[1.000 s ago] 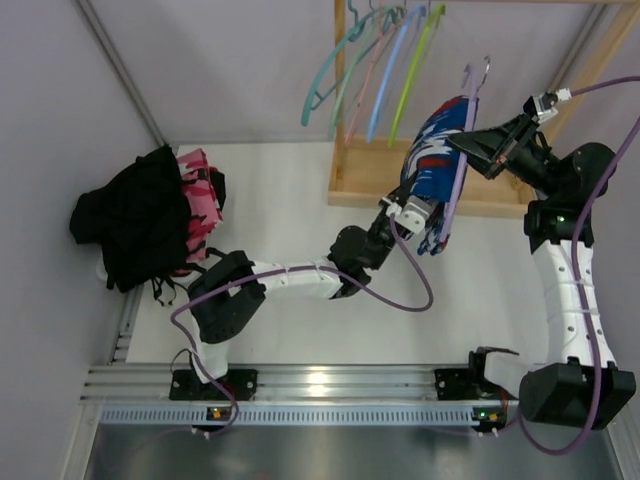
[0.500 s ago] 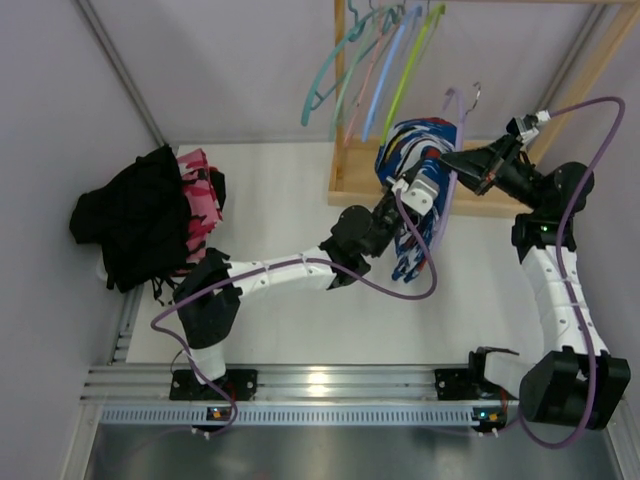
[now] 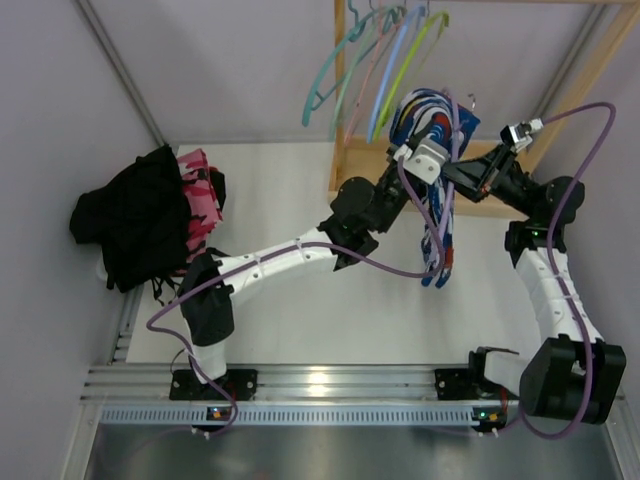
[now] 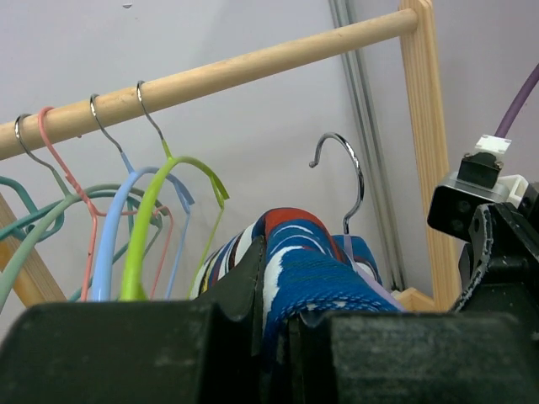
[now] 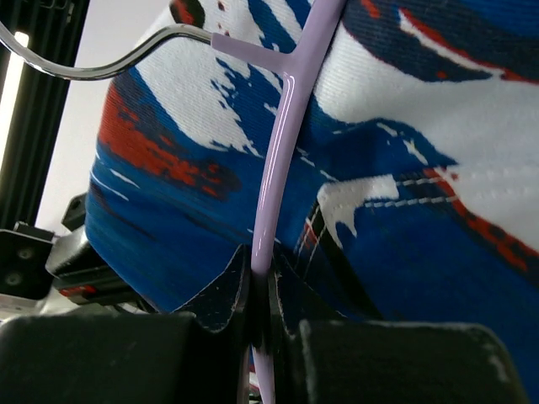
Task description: Remove the trousers from the hanger
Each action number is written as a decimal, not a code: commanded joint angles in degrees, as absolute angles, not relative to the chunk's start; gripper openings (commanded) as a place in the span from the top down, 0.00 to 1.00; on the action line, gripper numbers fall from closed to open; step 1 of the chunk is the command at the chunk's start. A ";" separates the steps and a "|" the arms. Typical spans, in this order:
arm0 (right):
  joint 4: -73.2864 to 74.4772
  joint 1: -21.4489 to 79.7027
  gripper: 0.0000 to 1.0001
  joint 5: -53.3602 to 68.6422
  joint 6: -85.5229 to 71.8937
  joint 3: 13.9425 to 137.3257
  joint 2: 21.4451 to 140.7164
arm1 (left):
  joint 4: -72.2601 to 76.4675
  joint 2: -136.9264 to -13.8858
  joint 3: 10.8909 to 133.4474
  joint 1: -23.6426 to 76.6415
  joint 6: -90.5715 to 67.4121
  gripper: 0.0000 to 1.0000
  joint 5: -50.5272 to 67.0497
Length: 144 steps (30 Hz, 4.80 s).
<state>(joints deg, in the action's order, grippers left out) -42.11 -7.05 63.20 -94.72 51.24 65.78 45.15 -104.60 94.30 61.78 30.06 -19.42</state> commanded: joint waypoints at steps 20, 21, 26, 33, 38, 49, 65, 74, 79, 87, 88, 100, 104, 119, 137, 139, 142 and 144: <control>-77.57 -15.37 1.00 71.02 -108.25 39.47 78.02 | 51.42 -106.43 121.46 54.41 33.05 1.00 -16.17; -85.35 -15.64 1.00 70.93 -110.98 39.11 79.18 | 50.98 -106.61 122.25 54.14 33.05 1.00 -16.08; -94.95 -16.78 1.00 70.75 -120.16 39.20 84.64 | 50.71 -106.70 124.63 53.96 31.91 1.00 -14.59; -47.69 -17.67 1.00 68.21 -86.62 41.20 76.21 | 48.08 -107.31 130.51 53.96 29.71 1.00 -13.63; -39.55 -17.67 1.00 68.29 -78.84 43.86 74.71 | 46.50 -106.09 130.34 53.96 28.22 1.00 -13.97; -37.27 -18.02 1.00 67.68 -76.64 44.47 74.88 | 35.16 -87.82 104.35 54.05 11.71 1.00 -10.66; -25.40 -17.93 1.00 66.71 -69.17 48.95 74.27 | 21.63 -65.76 75.59 55.02 16.34 1.00 -24.24; -24.43 -17.32 1.00 66.18 -69.17 50.71 75.32 | 13.46 -57.66 72.58 47.21 14.07 1.00 -28.91; -23.73 -16.96 1.00 66.00 -68.82 50.97 74.53 | 8.89 -55.37 75.05 36.68 11.34 1.00 -28.83; -22.59 -15.82 1.00 66.09 -67.50 52.56 75.76 | 3.34 -53.26 82.44 20.06 2.20 1.00 -28.65; -22.59 -15.73 1.00 66.09 -67.41 53.08 75.85 | 3.34 -52.57 83.05 16.91 2.02 1.00 -28.65; -20.66 -12.39 1.00 65.74 -66.71 57.13 78.22 | 5.27 -44.21 86.14 -4.57 12.55 1.00 -36.70; -19.95 -11.69 1.00 65.74 -66.62 58.01 78.05 | 10.19 -41.93 82.71 -7.64 21.07 1.00 -39.64; -19.78 -10.46 1.00 66.18 -66.53 59.33 79.28 | 26.45 -36.82 62.15 -11.16 44.73 1.00 -40.08; -17.05 -10.81 1.00 66.71 -65.30 61.08 76.47 | 37.53 -72.06 67.93 -11.08 28.75 1.00 -18.93; -16.96 -11.07 1.00 66.71 -65.30 61.35 75.77 | 37.44 -76.36 68.90 -11.07 28.39 1.00 -15.84; -17.05 -11.42 1.00 66.71 -65.57 61.52 74.80 | 38.41 -82.78 69.35 -9.76 28.39 1.00 -17.22; -16.88 -11.78 1.00 66.62 -65.57 61.44 74.27 | 38.50 -86.74 68.30 -9.76 25.85 1.00 -19.77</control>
<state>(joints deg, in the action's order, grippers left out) -14.50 -11.33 66.08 -66.46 58.19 77.67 28.67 -83.94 65.47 -10.28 30.33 -22.00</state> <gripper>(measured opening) 0.052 0.107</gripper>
